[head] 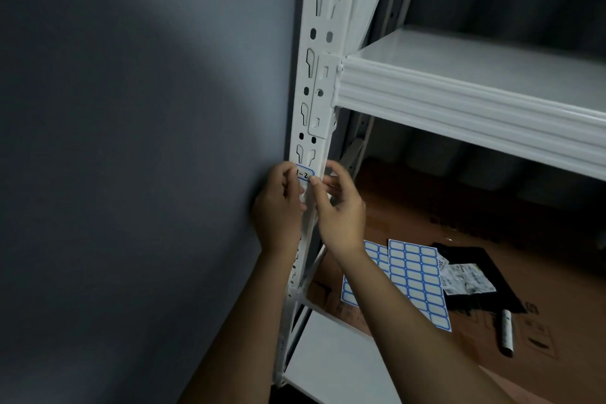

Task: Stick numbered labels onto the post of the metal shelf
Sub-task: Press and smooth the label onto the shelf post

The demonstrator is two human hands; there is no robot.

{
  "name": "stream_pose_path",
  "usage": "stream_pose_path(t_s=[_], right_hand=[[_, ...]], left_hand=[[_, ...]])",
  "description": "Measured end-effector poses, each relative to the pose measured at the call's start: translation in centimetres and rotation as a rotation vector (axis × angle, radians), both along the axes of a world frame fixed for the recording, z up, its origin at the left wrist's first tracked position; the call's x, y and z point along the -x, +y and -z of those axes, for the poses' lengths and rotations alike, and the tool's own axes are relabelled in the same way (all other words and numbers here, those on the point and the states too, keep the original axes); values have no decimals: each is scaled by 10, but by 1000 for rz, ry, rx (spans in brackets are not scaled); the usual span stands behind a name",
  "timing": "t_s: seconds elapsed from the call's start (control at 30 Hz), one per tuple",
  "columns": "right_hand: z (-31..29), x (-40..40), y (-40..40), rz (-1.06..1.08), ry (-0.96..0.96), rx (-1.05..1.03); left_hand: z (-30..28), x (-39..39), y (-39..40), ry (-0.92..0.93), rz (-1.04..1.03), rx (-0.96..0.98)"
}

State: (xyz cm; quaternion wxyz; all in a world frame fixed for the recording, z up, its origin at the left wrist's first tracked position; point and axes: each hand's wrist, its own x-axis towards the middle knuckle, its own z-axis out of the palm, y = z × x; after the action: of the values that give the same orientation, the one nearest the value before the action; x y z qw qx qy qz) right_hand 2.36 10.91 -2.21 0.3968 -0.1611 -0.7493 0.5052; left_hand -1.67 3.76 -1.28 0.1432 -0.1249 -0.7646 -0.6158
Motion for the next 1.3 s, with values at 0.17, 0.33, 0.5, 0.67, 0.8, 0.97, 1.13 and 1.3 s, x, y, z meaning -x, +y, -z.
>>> stream_pose_path(t_s=[0.17,0.33,0.5,0.67,0.8,0.97,1.13,1.3], right_hand=[[-2,-1,-3,14,16,4],[-3,-3,-3,0,20,0],[-4,-4,-2,-23,25,3],[-11,-4,-7,-67,57,174],[-14,-14,-15,149,55,-168],[-24,-8,-1,229,89,-1086],[-40,11,8,350,-29,-1590],[-60,15,9,317,-9,-1777]], left_hand=[[0,1,0,-12,0,15],[-1,-3,-1,-25,7,-19],[-5,-5,-1,-48,25,9],[5,-13,-10,-175,139,-85],[22,-9,-25,-122,278,169],[16,-7,-25,-112,348,129],[22,-5,-22,-83,287,131],[22,-5,-25,-103,317,90]])
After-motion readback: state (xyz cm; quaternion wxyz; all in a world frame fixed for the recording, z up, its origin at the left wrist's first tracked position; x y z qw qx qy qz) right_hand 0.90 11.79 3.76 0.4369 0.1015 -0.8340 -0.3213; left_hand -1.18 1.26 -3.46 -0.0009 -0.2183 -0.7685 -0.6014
